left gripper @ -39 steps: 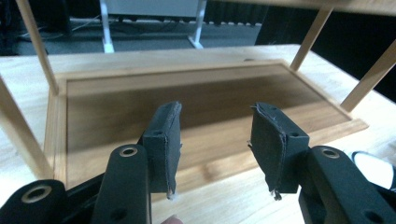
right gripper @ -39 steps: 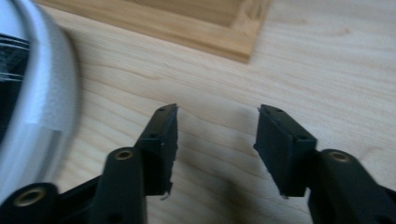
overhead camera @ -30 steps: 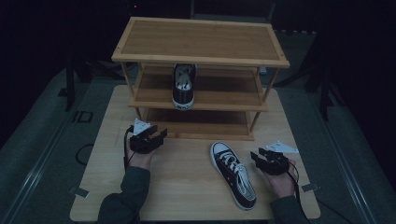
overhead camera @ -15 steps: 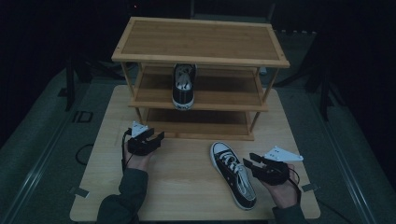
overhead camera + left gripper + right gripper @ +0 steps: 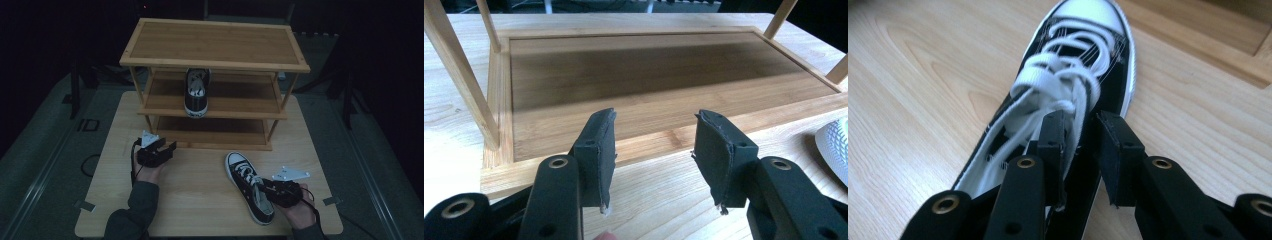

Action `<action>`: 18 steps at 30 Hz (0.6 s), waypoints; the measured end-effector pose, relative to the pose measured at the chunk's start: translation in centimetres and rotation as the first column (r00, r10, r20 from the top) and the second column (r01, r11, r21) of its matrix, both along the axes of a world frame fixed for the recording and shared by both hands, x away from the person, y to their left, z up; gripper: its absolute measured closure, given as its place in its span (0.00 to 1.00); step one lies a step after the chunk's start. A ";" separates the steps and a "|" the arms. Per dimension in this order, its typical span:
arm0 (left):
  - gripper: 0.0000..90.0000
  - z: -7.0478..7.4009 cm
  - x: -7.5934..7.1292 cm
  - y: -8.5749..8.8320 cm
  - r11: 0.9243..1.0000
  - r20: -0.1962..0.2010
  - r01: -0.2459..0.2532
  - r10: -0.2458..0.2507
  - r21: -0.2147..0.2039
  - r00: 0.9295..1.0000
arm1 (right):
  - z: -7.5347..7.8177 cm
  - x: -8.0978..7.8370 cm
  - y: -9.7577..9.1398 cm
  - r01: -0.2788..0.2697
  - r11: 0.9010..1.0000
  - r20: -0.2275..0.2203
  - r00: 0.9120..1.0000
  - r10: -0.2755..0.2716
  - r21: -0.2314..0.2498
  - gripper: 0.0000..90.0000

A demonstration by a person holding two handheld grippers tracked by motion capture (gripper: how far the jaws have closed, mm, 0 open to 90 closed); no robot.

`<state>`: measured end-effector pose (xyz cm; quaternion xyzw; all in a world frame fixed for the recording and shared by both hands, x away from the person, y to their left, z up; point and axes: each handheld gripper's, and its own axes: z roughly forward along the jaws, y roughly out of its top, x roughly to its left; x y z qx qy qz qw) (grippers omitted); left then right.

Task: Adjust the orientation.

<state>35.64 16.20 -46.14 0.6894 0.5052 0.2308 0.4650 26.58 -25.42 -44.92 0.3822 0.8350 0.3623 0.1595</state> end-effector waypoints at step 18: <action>0.57 -0.4 0.1 -0.1 1.000 -0.017 -0.014 0.014 -0.003 1.000 | 0.0 1.5 0.7 0.021 1.000 -0.120 0.993 -0.018 0.023 0.98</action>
